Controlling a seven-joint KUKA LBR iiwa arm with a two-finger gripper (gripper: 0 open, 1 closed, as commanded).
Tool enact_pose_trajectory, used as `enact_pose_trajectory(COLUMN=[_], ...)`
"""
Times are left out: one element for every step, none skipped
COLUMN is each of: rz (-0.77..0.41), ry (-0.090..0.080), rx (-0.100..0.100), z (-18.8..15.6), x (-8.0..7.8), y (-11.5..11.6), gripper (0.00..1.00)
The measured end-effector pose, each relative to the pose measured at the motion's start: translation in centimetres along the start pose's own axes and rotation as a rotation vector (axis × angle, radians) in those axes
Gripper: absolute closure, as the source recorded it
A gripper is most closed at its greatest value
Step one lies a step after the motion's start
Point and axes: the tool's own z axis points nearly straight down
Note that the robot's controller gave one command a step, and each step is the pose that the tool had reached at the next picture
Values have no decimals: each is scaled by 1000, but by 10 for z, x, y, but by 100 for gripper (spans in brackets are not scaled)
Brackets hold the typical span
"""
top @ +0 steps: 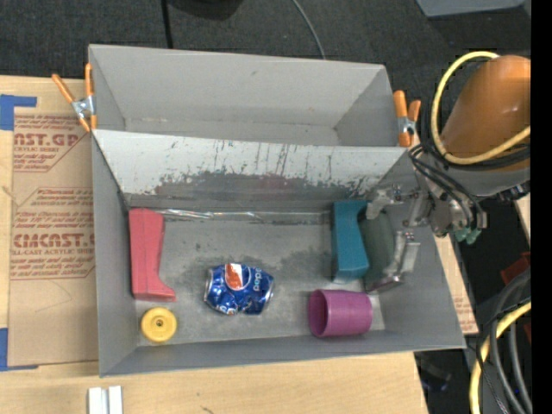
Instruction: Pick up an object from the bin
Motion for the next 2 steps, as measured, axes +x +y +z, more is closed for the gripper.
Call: enact_pose_trajectory(rz=[-2, -22], ry=[-8, -11], rx=[1, 2], z=[-5, 52], x=[-1, 13], y=[1, -3], gripper=[0, 0])
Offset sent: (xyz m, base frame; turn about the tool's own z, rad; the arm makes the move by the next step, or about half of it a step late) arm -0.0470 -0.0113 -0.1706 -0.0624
